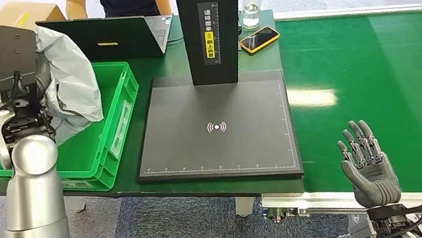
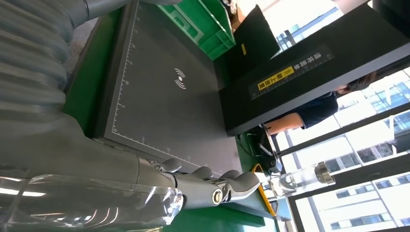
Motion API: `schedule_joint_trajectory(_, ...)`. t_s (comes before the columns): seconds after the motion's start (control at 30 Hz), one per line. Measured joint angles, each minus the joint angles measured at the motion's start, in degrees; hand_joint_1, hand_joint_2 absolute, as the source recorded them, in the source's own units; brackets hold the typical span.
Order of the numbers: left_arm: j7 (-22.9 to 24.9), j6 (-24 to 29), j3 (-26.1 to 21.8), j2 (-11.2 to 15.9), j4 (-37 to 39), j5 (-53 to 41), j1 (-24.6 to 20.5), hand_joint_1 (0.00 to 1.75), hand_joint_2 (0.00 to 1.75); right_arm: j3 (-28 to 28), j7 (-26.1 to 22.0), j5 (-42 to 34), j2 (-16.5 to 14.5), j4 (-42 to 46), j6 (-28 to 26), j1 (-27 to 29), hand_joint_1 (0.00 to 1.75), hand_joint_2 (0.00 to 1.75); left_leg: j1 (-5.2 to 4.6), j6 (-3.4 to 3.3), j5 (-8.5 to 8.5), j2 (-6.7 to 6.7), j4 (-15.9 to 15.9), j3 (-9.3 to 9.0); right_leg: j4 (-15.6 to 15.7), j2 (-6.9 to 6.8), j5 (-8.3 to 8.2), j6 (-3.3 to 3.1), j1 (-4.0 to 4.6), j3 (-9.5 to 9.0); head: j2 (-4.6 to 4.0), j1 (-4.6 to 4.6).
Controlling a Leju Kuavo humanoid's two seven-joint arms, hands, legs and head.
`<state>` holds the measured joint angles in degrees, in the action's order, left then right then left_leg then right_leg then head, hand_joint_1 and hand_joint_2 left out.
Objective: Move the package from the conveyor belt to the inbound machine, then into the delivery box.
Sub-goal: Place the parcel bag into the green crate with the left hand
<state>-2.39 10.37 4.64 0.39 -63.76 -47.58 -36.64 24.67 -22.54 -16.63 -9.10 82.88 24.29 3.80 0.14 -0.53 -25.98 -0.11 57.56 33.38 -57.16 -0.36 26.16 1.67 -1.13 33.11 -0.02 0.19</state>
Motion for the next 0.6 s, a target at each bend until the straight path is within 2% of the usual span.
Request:
schedule_joint_trajectory(0.27, -0.2, -0.7, -0.6, 0.0, 2.1, -0.3, 0.0, 1.75, 1.75, -3.1, 0.6, 5.2, 0.0, 1.3, 2.4, 0.0, 0.0, 1.75, 0.0, 0.0, 0.0, 0.0, 0.0, 0.0, 0.0, 0.0, 0.0, 0.0, 0.0, 0.01, -0.01, 0.01)
schedule_joint_trajectory(0.6, -0.2, -0.8, -1.0, 0.0, 3.6, -0.9, 0.0, 1.75, 1.75, -5.7, 0.6, 5.9, 0.0, 2.6, 2.4, 0.2, 0.0, 1.75, 0.0, 0.0, 0.0, 0.0, 0.0, 0.0, 0.0, 0.0, 0.0, 0.0, 0.0, 0.02, 0.0, 0.01)
